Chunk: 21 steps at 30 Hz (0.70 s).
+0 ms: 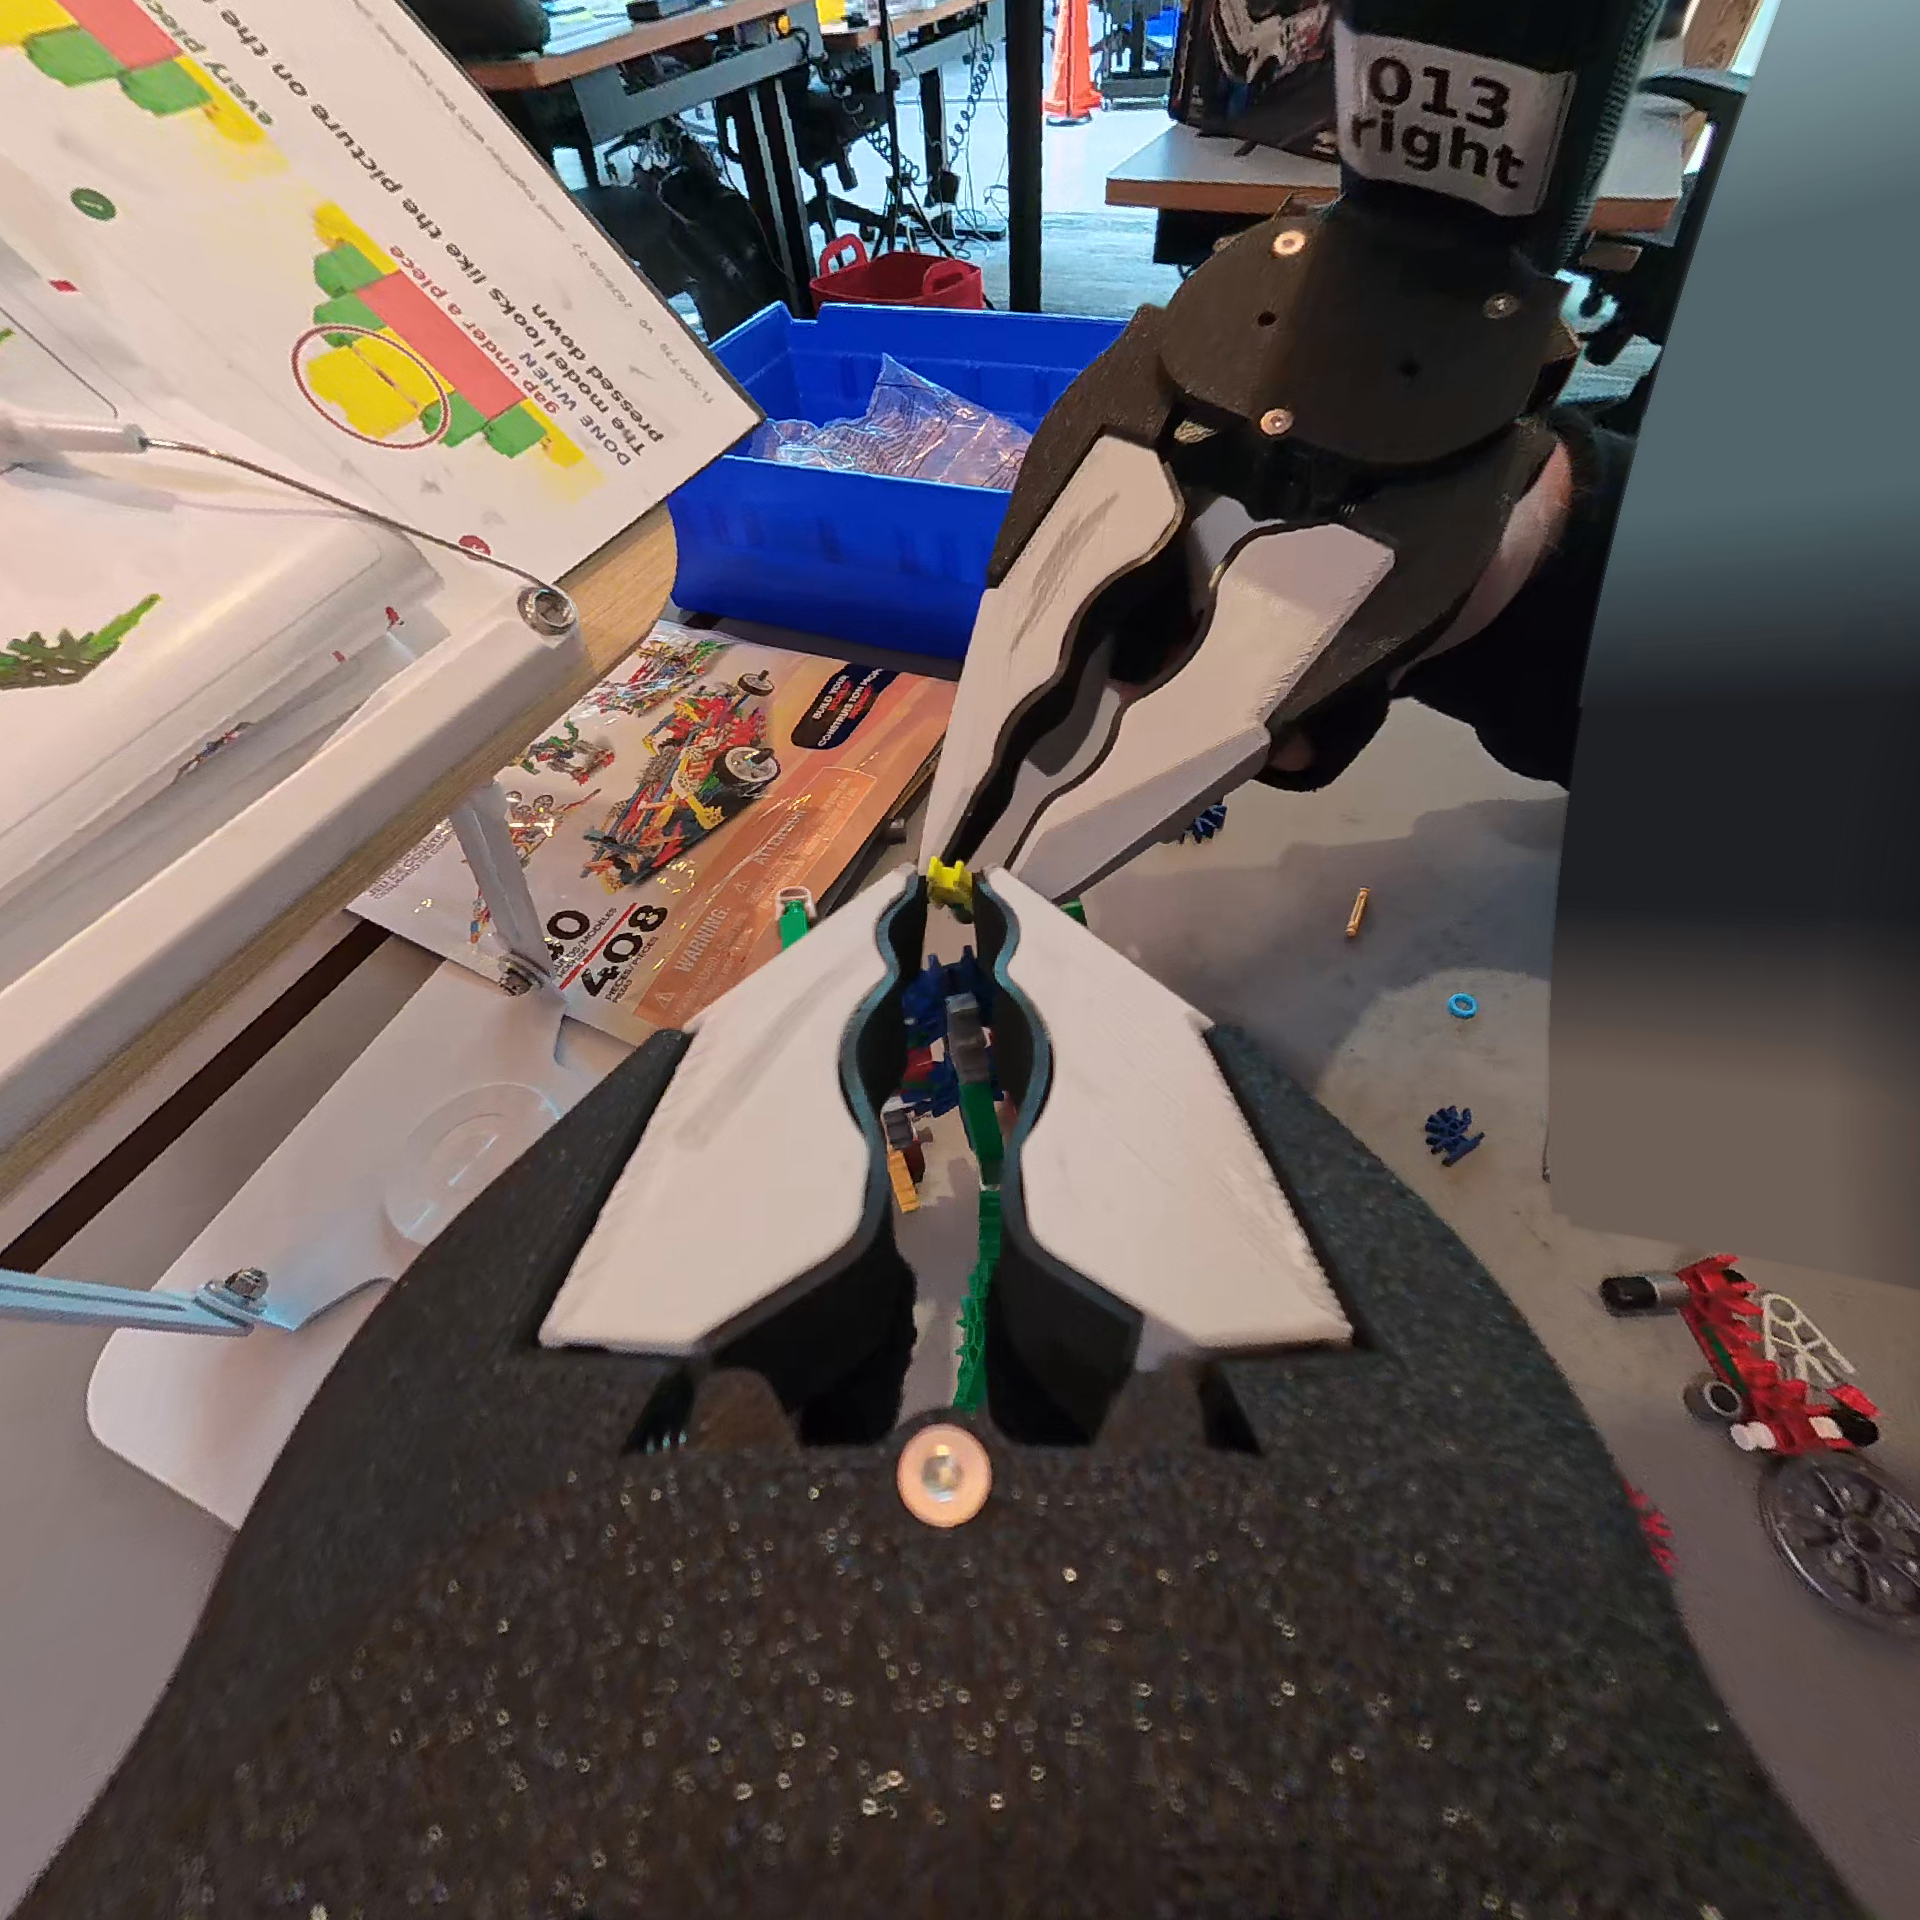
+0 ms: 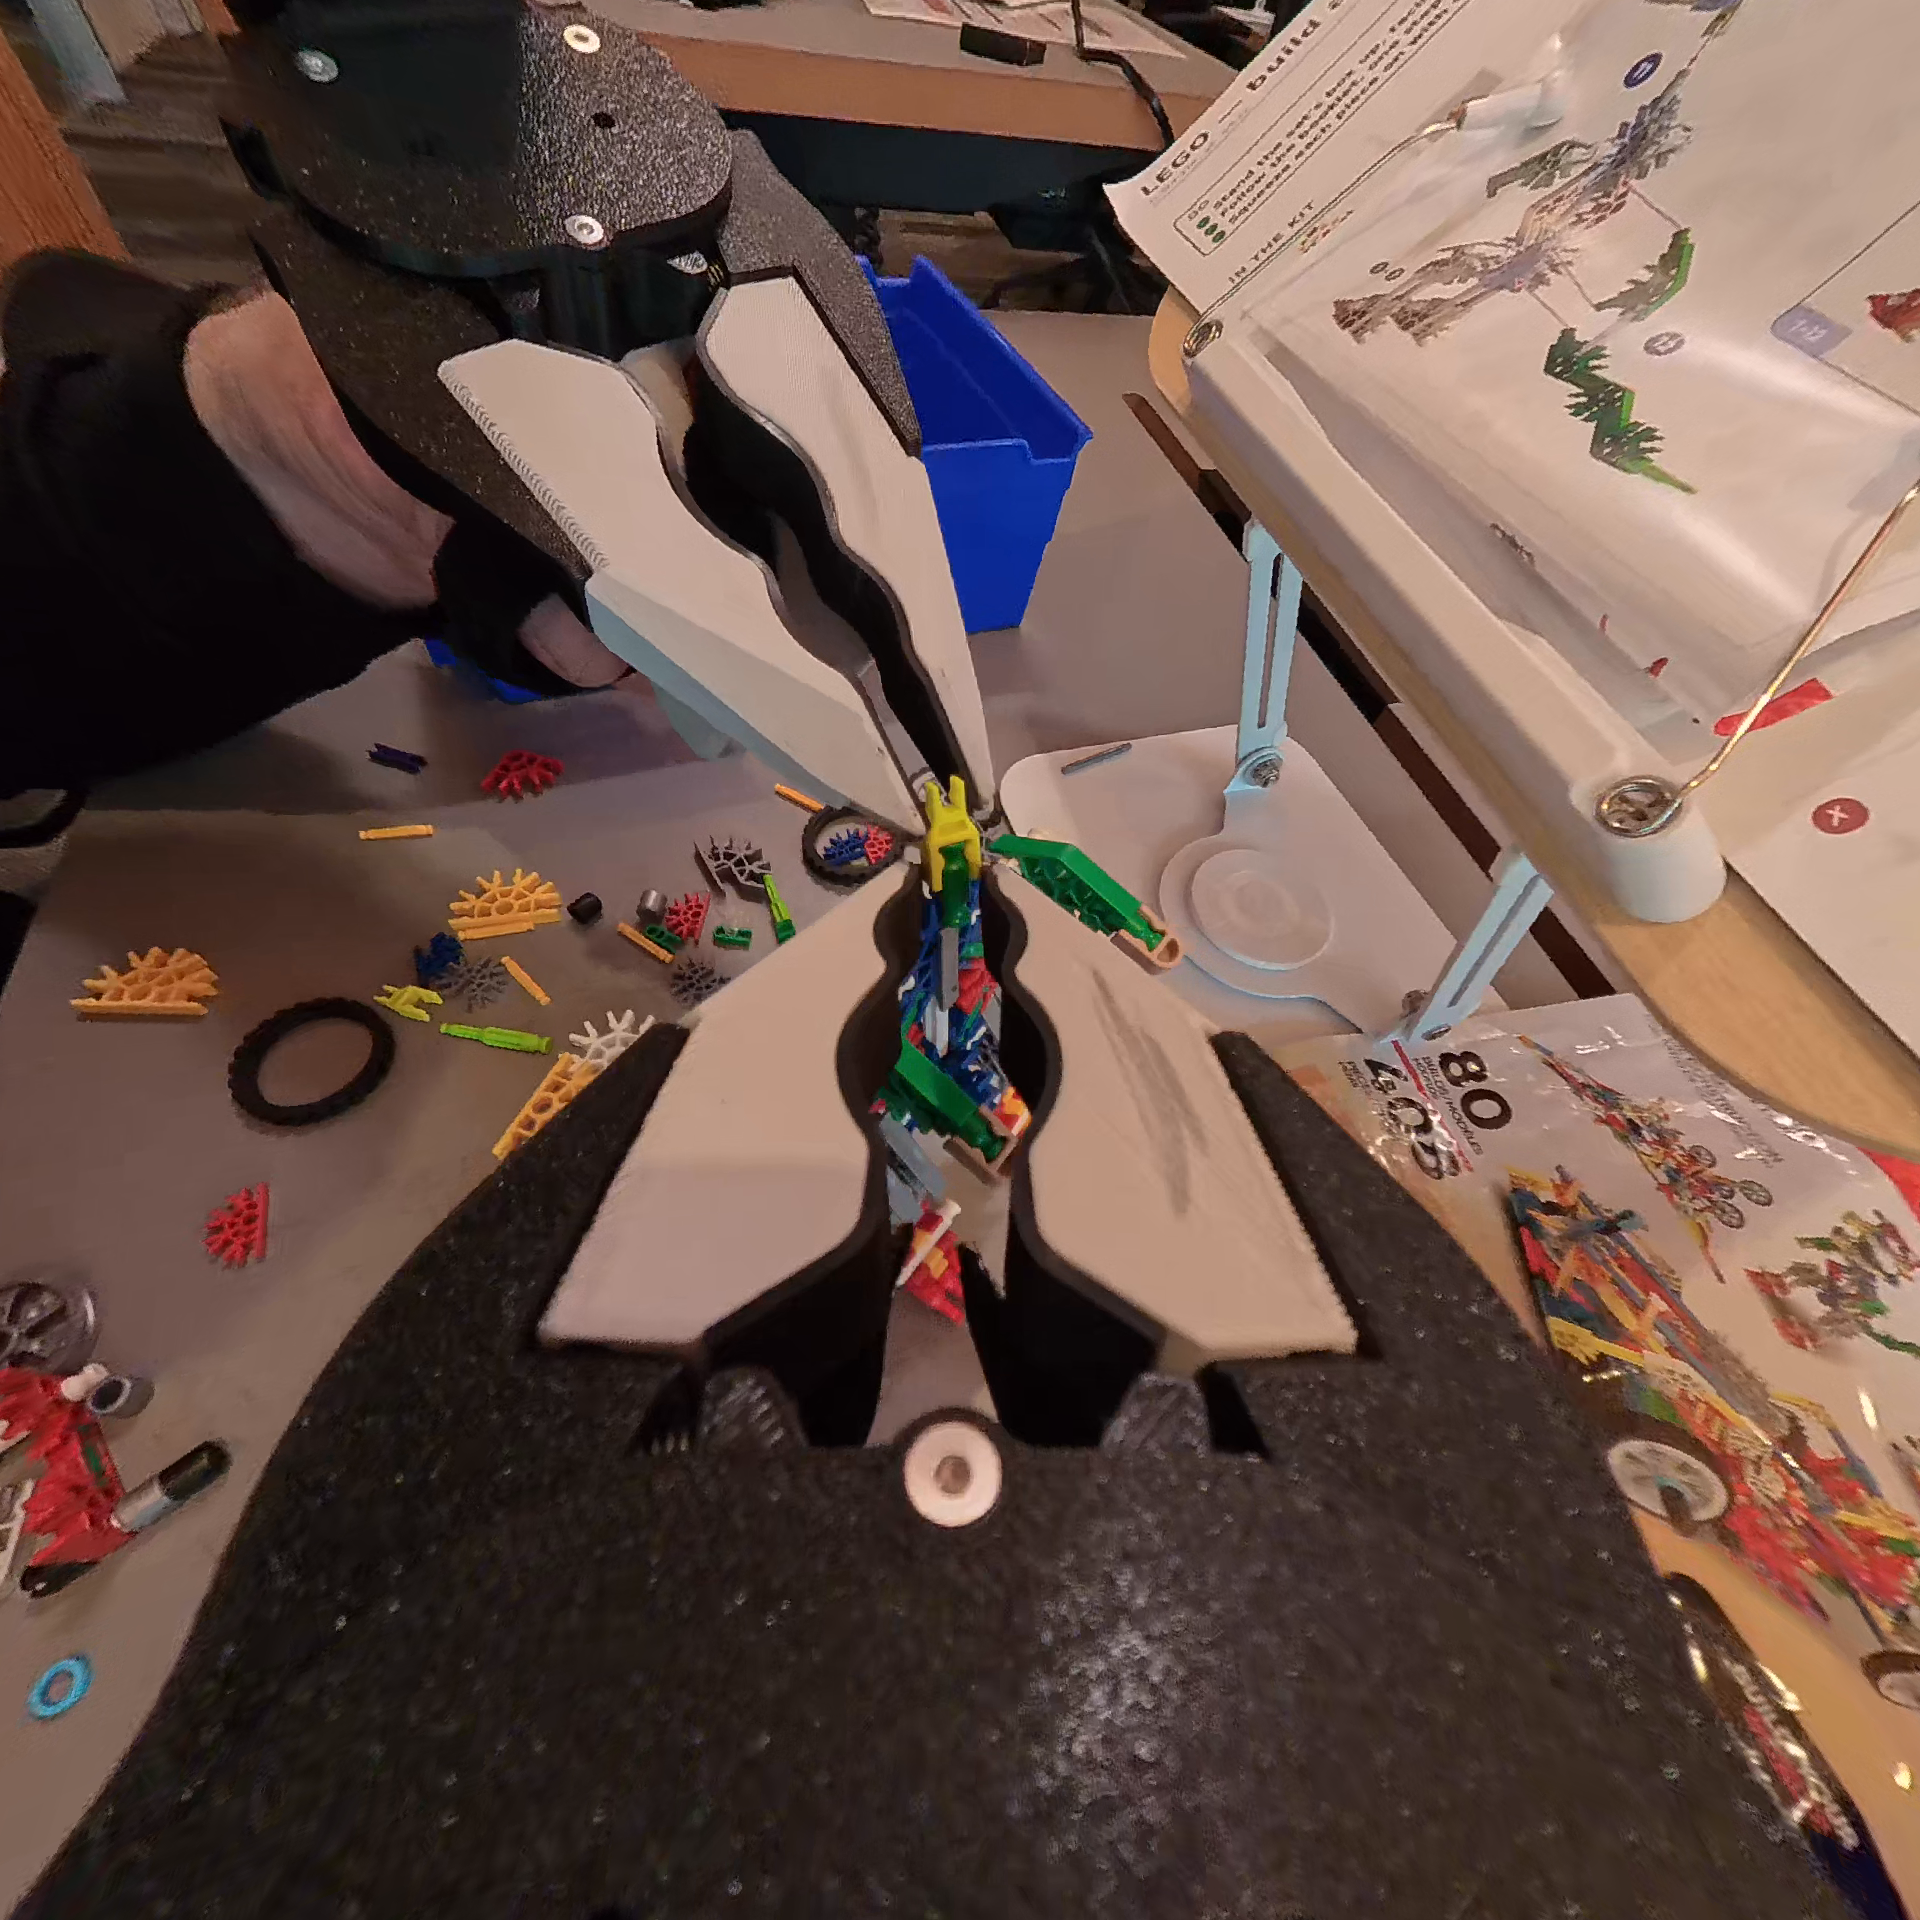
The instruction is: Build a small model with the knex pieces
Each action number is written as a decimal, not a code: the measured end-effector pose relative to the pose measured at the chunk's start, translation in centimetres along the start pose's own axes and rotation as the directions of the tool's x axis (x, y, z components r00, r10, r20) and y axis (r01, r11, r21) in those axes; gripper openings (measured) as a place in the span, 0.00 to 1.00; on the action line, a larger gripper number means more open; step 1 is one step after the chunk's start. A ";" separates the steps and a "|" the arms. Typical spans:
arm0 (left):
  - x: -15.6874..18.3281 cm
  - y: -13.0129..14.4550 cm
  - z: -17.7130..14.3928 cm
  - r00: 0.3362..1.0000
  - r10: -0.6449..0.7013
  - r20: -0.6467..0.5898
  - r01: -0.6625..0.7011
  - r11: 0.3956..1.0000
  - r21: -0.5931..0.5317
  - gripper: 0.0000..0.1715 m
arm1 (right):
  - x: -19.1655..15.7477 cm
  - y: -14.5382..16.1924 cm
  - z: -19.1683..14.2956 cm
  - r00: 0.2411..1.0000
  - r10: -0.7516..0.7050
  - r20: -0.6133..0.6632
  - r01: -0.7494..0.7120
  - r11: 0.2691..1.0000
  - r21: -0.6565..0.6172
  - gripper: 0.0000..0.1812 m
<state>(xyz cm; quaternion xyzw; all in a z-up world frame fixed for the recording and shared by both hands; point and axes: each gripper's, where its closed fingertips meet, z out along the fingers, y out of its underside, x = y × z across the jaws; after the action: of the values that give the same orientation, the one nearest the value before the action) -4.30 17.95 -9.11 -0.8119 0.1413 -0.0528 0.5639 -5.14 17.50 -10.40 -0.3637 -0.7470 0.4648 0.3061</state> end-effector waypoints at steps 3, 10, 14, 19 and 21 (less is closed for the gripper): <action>-0.3 0.2 -0.4 1.000 0.007 0.027 -0.006 1.000 -0.016 0.04 | 0.0 0.0 0.1 0.998 0.052 0.032 -0.052 0.999 0.015 0.05; -0.3 1.1 -0.7 0.999 0.021 0.041 -0.018 0.998 -0.065 0.05 | 0.1 0.2 0.4 0.980 0.158 0.117 -0.165 0.985 0.050 0.05; 0.3 2.2 -0.2 1.000 0.028 0.011 -0.026 0.993 -0.113 0.06 | 0.1 0.5 0.6 0.972 0.182 0.146 -0.191 0.980 0.047 0.05; 0.1 2.8 0.1 0.998 0.048 0.027 -0.044 0.990 -0.136 0.06 | 0.1 0.5 0.9 0.963 0.208 0.171 -0.221 0.974 0.056 0.05; 0.3 2.8 0.3 0.998 0.055 0.024 -0.052 0.989 -0.136 0.05 | 0.0 0.5 0.9 0.958 0.221 0.183 -0.234 0.971 0.052 0.05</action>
<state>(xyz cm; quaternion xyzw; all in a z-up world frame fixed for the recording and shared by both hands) -4.47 17.20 -11.86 -0.8450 0.1585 -0.0167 0.5105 -5.72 17.27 -11.23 -0.3933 -0.7066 0.5544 0.1966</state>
